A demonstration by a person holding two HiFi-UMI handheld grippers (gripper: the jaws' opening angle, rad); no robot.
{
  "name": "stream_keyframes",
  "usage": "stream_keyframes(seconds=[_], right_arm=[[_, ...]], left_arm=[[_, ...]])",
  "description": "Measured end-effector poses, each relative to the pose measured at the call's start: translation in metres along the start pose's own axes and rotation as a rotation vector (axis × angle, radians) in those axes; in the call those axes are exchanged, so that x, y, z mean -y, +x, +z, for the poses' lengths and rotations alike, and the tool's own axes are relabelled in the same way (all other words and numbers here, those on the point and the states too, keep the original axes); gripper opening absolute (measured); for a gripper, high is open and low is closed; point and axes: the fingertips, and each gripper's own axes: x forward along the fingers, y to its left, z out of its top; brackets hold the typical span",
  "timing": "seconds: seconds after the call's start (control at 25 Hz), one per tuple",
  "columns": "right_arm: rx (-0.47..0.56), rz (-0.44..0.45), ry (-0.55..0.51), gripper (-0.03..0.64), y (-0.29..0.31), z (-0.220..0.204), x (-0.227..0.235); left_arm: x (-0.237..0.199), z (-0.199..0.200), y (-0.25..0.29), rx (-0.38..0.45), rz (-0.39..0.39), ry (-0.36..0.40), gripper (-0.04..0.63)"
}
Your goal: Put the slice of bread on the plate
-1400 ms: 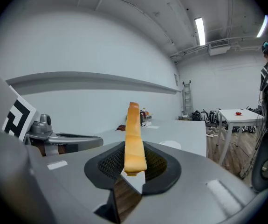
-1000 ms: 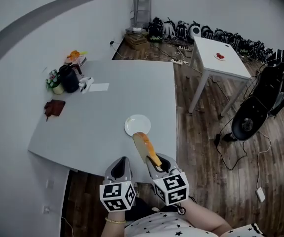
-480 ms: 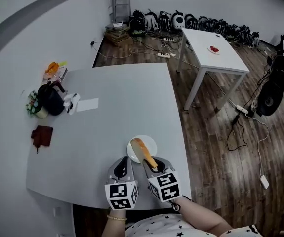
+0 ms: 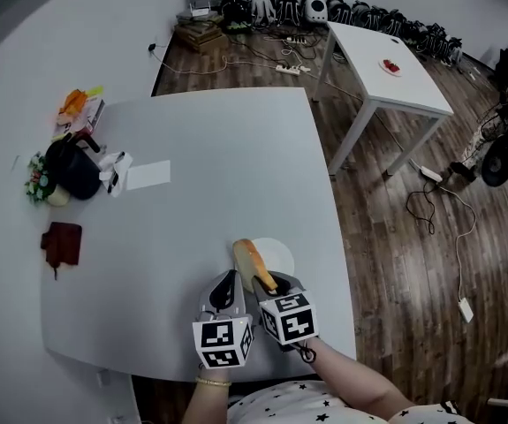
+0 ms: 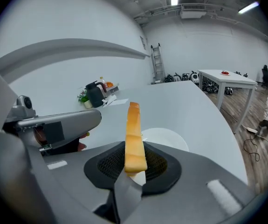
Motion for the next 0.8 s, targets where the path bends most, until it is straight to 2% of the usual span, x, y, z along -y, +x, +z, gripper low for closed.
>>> stream_keyframes(seconds=[0.24,0.32,0.4,0.52,0.72,0.8], right_arm=[[0.002,-0.056,-0.018,0.105,0.004,0.005,0.007],[0.017,-0.103,-0.051,0.145,0.003,0.008,0.013],[0.037,-0.145,-0.082,0.211,0.001,0.011,0.02],[0.068,-0.189,-0.092,0.253,-0.006,0.014,0.03],[0.109,-0.199,-0.081,0.249,-0.023,0.019,0.036],[0.124,-0.183,-0.072,0.223,-0.031,0.02,0.032]], left_arm=[[-0.002,-0.003,0.008,-0.018,-0.026,-0.016,0.009],[-0.001,-0.004,0.009,-0.022,-0.036,-0.018,0.008],[0.0,-0.005,0.009,-0.024,-0.045,-0.02,0.009],[0.003,-0.004,0.008,-0.02,-0.055,-0.019,0.009],[0.01,-0.001,0.004,-0.009,-0.061,-0.014,0.009],[0.013,0.001,0.0,-0.002,-0.06,-0.011,0.008]])
